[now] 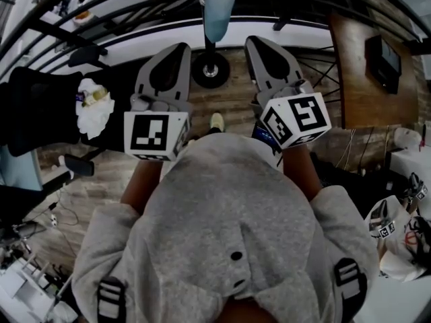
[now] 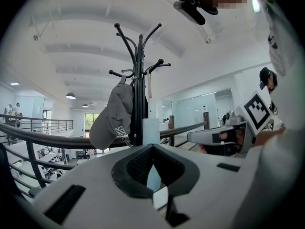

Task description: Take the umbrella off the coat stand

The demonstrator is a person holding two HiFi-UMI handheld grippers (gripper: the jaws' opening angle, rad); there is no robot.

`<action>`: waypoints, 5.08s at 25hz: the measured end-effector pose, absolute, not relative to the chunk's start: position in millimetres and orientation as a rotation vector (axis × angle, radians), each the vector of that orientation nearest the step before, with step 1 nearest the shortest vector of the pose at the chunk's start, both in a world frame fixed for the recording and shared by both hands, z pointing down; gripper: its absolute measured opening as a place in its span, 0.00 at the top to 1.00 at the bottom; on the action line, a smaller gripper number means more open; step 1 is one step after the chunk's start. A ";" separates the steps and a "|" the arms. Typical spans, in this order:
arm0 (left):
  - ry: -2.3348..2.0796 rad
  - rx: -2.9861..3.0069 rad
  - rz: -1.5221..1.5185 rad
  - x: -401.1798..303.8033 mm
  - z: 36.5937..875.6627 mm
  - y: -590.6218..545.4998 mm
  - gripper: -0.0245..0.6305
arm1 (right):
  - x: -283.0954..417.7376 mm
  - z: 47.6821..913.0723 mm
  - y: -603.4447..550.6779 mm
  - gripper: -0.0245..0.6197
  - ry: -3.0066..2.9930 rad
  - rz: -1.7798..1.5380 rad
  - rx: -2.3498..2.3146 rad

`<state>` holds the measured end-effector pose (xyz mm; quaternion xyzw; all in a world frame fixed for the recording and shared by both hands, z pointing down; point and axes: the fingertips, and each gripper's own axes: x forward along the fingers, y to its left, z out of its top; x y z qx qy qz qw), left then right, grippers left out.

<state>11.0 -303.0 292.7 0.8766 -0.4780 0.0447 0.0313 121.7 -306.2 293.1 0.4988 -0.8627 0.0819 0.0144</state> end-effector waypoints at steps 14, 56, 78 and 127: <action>-1.642 2.652 0.164 -1.5 294.2 -306.8 0.94 | 116.5 301.3 -318.9 0.63 -2.771 0.290 1.436; -1.641 2.565 0.185 -42.7 314.6 -415.9 0.94 | 52.7 355.1 -466.0 0.44 -2.685 0.294 1.277; -1.654 2.577 0.208 -32.7 317.7 -416.6 0.94 | 72.0 337.6 -456.5 0.50 -2.713 0.231 1.323; -1.600 2.663 0.122 -10.0 292.6 -342.2 0.94 | 73.1 186.1 -352.8 0.51 -2.918 -0.237 1.385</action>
